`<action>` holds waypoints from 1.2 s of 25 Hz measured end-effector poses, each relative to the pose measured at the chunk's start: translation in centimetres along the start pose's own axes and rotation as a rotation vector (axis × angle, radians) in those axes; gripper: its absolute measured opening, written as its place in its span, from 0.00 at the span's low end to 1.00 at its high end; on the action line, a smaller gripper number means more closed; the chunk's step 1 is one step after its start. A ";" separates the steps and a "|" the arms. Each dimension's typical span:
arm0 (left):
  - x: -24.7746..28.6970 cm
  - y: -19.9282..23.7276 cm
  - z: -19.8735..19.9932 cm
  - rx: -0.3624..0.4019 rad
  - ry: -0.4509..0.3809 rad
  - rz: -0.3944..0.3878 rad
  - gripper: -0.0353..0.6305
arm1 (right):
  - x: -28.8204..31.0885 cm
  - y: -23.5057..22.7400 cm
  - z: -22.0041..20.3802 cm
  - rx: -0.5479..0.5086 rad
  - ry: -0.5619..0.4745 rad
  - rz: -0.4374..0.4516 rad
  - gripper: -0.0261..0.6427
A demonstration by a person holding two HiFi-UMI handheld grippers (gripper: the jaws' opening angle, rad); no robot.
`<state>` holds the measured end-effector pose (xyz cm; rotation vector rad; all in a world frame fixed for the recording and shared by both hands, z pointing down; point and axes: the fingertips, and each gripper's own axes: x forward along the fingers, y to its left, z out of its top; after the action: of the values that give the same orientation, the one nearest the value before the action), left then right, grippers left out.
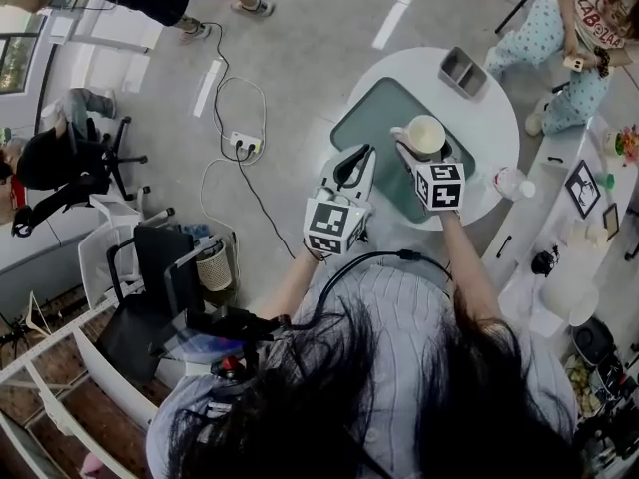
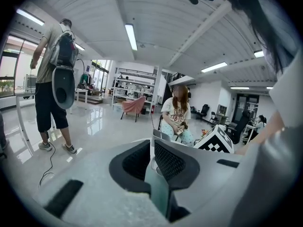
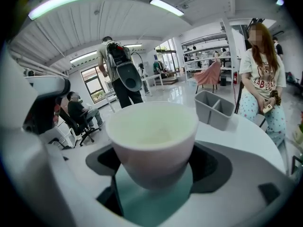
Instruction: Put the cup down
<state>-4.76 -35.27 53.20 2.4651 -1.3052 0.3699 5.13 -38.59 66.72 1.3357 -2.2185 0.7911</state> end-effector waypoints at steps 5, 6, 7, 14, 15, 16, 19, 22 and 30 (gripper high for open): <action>0.3 0.9 -0.4 -0.005 0.022 0.016 0.11 | 2.2 -0.7 0.1 0.012 0.017 -0.002 0.66; 0.4 1.0 -0.5 -0.006 0.024 0.017 0.11 | 2.6 -0.7 0.2 0.012 0.021 -0.001 0.66; 0.6 1.0 -0.5 -0.007 0.026 0.017 0.11 | 3.0 -0.8 0.1 0.011 0.025 -0.001 0.66; 1.7 0.6 -0.3 -0.015 0.027 0.008 0.11 | 4.6 -1.0 -0.9 0.013 0.066 -0.003 0.66; 1.9 0.6 -0.3 -0.016 0.028 0.005 0.11 | 4.7 -1.1 -1.2 0.012 0.073 -0.005 0.66; 2.1 0.5 -0.3 -0.014 0.030 0.002 0.11 | 4.8 -1.1 -1.4 0.010 0.078 -0.006 0.66; 2.5 0.4 -0.2 -0.002 0.035 -0.005 0.11 | 4.8 -1.1 -1.7 -0.014 0.077 -0.006 0.66; 2.7 0.7 0.0 0.001 0.034 -0.002 0.11 | 5.0 -0.9 -1.8 -0.089 0.087 -0.016 0.66; 2.7 0.7 0.0 -0.003 0.033 0.000 0.11 | 6.0 -0.6 -2.1 -0.160 0.133 -0.006 0.66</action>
<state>-3.85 -37.68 54.29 2.4463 -1.2918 0.4059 3.16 -41.33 72.10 1.1791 -2.1242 0.6648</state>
